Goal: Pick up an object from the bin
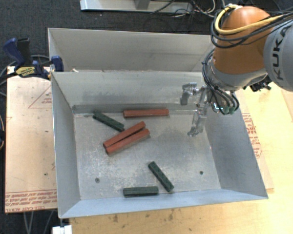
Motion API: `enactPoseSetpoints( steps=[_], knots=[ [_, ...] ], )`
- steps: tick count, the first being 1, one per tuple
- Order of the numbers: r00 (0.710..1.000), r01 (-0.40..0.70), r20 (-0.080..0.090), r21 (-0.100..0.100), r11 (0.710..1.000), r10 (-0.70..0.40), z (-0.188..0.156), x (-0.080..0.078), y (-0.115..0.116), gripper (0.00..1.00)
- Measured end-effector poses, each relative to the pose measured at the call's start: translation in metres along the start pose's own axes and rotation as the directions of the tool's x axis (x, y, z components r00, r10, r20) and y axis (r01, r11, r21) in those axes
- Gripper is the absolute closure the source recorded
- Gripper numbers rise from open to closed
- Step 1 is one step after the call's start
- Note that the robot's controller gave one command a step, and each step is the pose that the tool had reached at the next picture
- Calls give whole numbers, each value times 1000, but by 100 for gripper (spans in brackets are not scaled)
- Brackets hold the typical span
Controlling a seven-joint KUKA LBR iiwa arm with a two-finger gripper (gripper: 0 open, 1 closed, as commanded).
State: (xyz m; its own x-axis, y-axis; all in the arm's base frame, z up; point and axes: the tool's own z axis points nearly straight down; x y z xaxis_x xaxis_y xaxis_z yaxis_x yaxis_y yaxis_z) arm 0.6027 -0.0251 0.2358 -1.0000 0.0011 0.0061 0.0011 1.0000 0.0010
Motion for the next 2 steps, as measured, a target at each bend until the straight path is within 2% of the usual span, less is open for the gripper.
enactPoseSetpoints(
  steps=[1,2],
  knots=[
    [1000,0,8,0,1000,0,-5,-1,0,0],
    [994,111,11,2,994,-111,37,-7,22,0]
  ],
)
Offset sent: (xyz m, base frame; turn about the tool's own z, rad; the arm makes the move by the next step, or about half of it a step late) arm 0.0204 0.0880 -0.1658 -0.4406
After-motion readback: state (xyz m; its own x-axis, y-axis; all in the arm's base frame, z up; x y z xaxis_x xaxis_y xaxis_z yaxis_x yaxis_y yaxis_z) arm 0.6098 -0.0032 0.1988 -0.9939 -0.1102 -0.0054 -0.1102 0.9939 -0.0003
